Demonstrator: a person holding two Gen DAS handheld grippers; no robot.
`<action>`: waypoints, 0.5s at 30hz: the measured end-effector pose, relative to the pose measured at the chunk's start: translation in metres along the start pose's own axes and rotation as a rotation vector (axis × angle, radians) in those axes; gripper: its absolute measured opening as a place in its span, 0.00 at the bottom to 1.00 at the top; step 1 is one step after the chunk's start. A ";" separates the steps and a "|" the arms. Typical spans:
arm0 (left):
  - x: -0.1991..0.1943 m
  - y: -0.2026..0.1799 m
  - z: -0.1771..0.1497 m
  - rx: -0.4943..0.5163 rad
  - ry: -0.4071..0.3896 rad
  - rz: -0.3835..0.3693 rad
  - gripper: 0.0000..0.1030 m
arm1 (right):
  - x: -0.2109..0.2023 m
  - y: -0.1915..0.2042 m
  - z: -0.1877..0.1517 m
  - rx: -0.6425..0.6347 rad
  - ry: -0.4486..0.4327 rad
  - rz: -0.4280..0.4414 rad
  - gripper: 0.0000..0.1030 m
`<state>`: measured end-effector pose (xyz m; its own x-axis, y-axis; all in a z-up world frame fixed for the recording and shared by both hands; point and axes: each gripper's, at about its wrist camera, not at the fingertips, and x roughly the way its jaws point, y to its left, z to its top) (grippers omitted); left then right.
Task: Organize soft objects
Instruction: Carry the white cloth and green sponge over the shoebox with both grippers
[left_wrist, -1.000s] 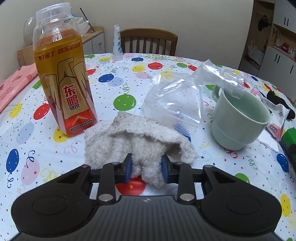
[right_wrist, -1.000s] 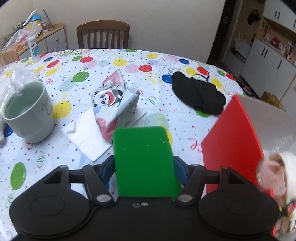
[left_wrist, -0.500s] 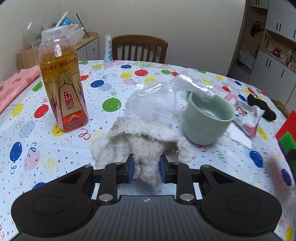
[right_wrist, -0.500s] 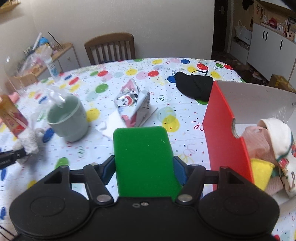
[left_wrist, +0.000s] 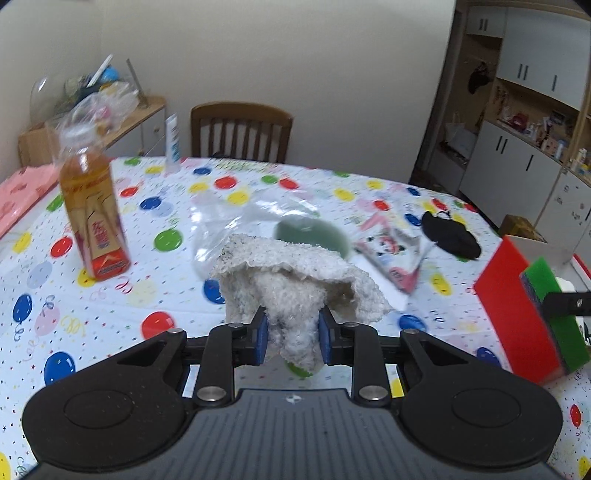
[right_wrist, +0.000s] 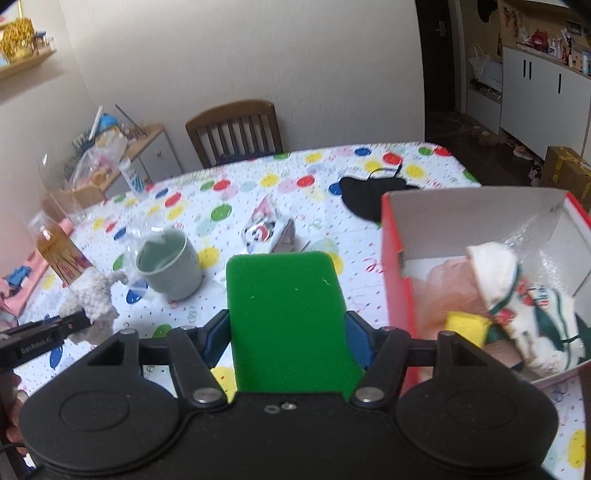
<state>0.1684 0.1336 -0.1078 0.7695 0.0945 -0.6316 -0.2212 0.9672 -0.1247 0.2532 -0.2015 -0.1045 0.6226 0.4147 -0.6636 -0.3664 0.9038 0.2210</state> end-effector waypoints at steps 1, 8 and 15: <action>-0.002 -0.006 0.001 0.007 -0.005 -0.002 0.25 | -0.005 -0.004 0.001 0.004 -0.009 0.005 0.63; -0.017 -0.051 0.009 0.027 -0.035 -0.055 0.25 | -0.036 -0.042 0.010 0.027 -0.060 0.003 0.63; -0.020 -0.104 0.017 0.076 -0.047 -0.128 0.25 | -0.059 -0.087 0.013 0.063 -0.096 -0.038 0.63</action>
<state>0.1865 0.0354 -0.0696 0.8160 -0.0216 -0.5777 -0.0748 0.9869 -0.1426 0.2575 -0.3031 -0.0754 0.6998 0.3854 -0.6014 -0.2987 0.9227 0.2437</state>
